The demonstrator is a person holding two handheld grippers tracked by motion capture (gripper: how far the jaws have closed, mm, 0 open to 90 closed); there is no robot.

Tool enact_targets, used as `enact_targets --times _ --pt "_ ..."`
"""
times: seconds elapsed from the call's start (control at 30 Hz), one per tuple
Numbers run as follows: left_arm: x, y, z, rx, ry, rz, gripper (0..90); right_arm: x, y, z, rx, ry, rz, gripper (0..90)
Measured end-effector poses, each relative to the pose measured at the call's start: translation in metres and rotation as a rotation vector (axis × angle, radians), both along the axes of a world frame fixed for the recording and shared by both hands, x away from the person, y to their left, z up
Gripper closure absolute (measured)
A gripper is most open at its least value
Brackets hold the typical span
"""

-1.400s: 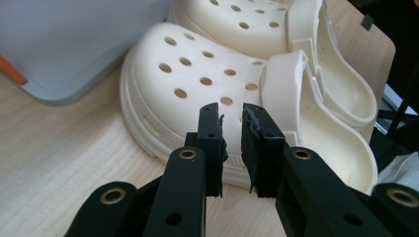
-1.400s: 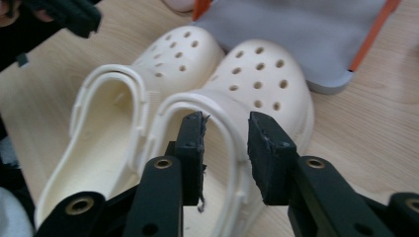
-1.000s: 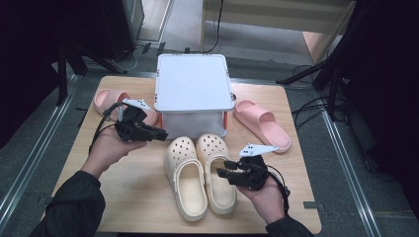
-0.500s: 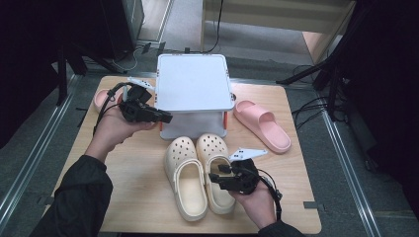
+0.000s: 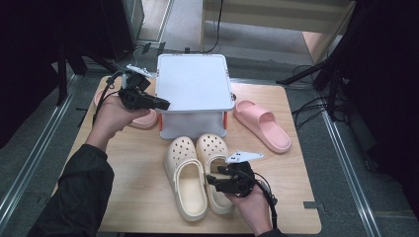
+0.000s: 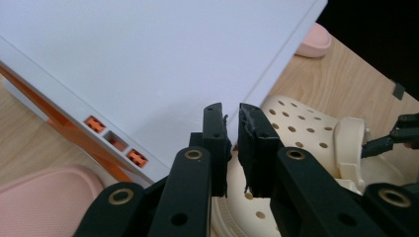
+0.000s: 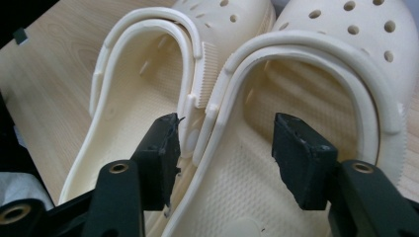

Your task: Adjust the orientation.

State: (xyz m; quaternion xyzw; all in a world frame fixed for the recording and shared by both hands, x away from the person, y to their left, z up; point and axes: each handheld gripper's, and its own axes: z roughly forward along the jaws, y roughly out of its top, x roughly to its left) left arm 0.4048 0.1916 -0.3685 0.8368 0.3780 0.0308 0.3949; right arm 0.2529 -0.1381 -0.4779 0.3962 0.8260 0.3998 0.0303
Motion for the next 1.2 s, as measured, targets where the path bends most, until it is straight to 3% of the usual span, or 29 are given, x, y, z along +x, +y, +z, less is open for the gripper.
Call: enact_targets --times 0.1,0.57,0.8,1.2 --pt "0.005 0.001 -0.004 0.021 0.004 0.015 82.6 -0.001 0.002 -0.002 -0.002 0.005 -0.017 41.9" --pt "0.008 0.006 -0.005 0.016 0.007 0.002 85.8 0.004 0.034 -0.016 -0.024 0.019 -0.051 36.0" --pt "0.006 0.008 -0.005 0.02 0.006 0.0 86.8 0.015 0.045 -0.026 -0.054 0.033 -0.058 43.8" --pt "0.005 0.01 -0.005 0.022 0.001 0.002 88.0 0.014 0.046 -0.021 -0.09 0.025 -0.119 62.4"
